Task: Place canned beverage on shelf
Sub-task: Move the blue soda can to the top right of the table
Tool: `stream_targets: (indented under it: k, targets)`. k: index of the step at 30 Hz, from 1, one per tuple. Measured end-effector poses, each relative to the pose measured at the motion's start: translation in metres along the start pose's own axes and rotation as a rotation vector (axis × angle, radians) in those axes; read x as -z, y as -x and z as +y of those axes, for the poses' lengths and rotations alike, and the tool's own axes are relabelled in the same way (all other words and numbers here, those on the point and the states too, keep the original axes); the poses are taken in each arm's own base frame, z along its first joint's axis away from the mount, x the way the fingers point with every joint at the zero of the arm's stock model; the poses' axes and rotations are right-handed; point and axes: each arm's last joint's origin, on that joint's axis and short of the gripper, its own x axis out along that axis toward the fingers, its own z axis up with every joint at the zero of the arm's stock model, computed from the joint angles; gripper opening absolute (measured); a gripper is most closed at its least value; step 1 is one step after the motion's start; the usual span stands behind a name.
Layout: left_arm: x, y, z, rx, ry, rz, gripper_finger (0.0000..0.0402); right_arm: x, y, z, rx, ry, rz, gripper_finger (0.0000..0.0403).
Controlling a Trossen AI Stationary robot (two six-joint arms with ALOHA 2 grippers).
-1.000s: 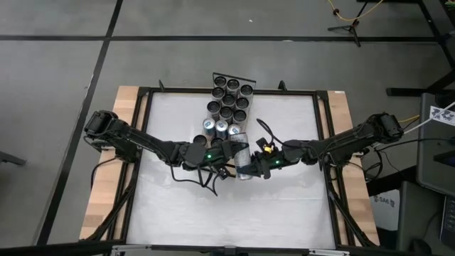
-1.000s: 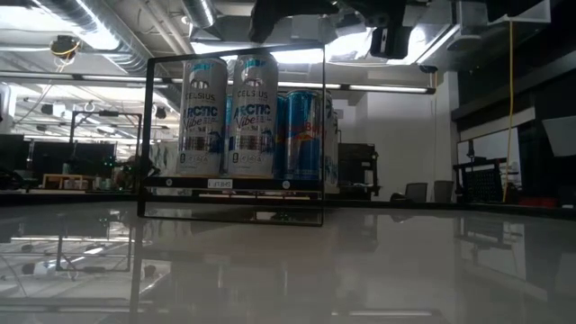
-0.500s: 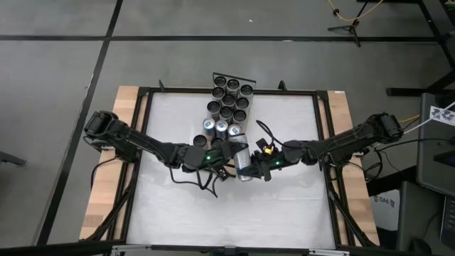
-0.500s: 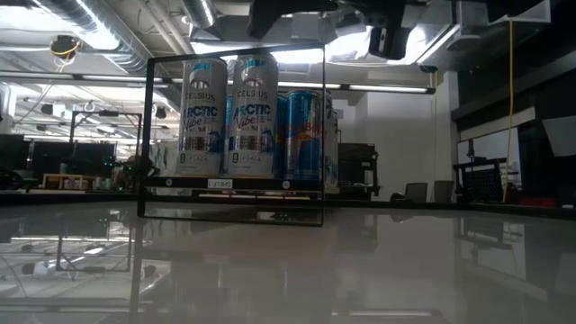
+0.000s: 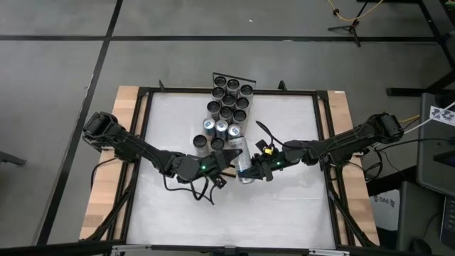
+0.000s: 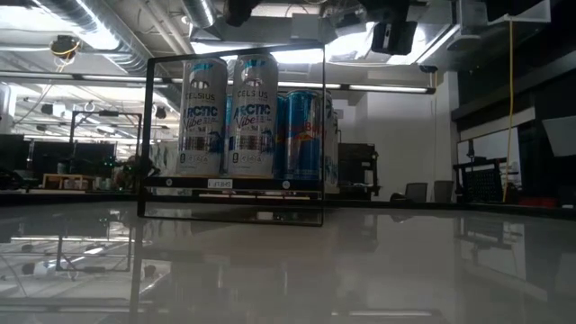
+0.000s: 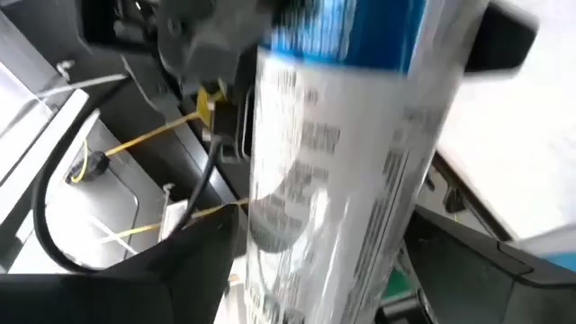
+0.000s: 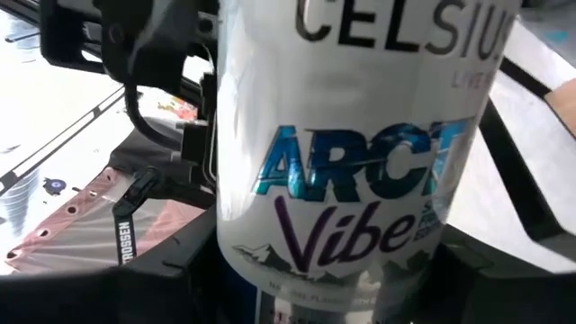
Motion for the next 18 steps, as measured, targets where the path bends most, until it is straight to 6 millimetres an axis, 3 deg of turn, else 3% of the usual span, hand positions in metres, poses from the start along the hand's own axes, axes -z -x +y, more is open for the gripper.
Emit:
stream_targets:
  k: [10, 18]
  targets:
    - [-0.017, 0.023, 0.004, -0.003, -0.006, 0.004, 0.0301, -0.007, 0.004, 0.002, -0.019, 0.026, 0.005, 0.024]
    - [-0.016, 0.033, 0.009, 0.001, 0.086, 0.096, 0.0302, -0.027, 0.033, 0.017, 0.037, 0.178, -0.073, 0.024]
